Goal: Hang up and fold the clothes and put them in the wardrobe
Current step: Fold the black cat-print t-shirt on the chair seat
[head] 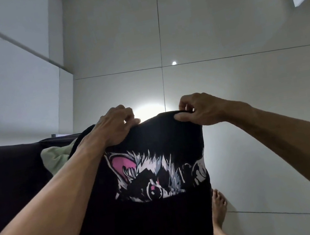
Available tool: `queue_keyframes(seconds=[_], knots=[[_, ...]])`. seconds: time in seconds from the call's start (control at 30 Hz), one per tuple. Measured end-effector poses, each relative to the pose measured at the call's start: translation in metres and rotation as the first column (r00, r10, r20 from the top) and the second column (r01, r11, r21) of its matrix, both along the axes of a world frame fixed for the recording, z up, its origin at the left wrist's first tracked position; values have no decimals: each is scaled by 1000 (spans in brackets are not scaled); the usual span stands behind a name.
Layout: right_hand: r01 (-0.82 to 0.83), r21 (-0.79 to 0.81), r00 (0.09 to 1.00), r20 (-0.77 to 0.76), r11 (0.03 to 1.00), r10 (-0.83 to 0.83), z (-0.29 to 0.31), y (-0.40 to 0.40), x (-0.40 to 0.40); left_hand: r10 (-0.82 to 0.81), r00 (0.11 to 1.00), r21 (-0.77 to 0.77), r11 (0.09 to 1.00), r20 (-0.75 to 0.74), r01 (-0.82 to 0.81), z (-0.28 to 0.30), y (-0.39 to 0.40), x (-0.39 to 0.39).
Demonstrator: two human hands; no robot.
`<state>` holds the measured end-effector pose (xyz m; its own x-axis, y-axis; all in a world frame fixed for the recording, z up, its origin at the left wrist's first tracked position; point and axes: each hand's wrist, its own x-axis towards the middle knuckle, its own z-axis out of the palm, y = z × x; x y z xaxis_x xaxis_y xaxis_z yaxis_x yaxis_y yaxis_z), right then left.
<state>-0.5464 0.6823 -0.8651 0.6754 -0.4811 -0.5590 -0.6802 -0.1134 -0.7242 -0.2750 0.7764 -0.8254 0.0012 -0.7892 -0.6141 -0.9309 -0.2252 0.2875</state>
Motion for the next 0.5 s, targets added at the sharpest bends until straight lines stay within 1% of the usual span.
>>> queue_keyframes(seconds=[0.03, 0.07, 0.13, 0.17, 0.23, 0.33, 0.4, 0.43, 0.5], knots=[[-29, -4, 1000, -5, 1000, 29, 4, 4, 9, 5, 1000, -22, 1000, 5, -5, 1, 0, 6], [-58, -21, 998, 1, 998, 58, 8, 7, 19, 18, 1000, -57, 998, -23, -20, 1, 0, 8], [-94, -86, 994, 48, 992, 99, 15, 12, 38, 56, 989, -126, 989, -137, -74, 3, 3, 2], [-73, -107, 993, 86, 992, 82, 17, 11, 42, 56, 981, -131, 988, -188, -82, 4, 2, -5], [7, -73, 989, 151, 997, 4, 18, 7, 39, 24, 965, -68, 997, -260, -43, 6, -5, -21], [72, -1, 982, 176, 997, -71, 22, 7, 27, -53, 955, 20, 998, -293, 62, 8, -21, -40], [110, 2, 979, 171, 994, -109, 25, 8, 22, -49, 952, 31, 998, -303, 61, 14, -33, -47], [104, 14, 982, 159, 994, -105, 27, 6, 21, -57, 953, 18, 998, -298, 65, 17, -37, -47], [37, 75, 995, 86, 997, -43, 31, 5, 19, -120, 960, 4, 992, -254, 125, 26, -39, -42]])
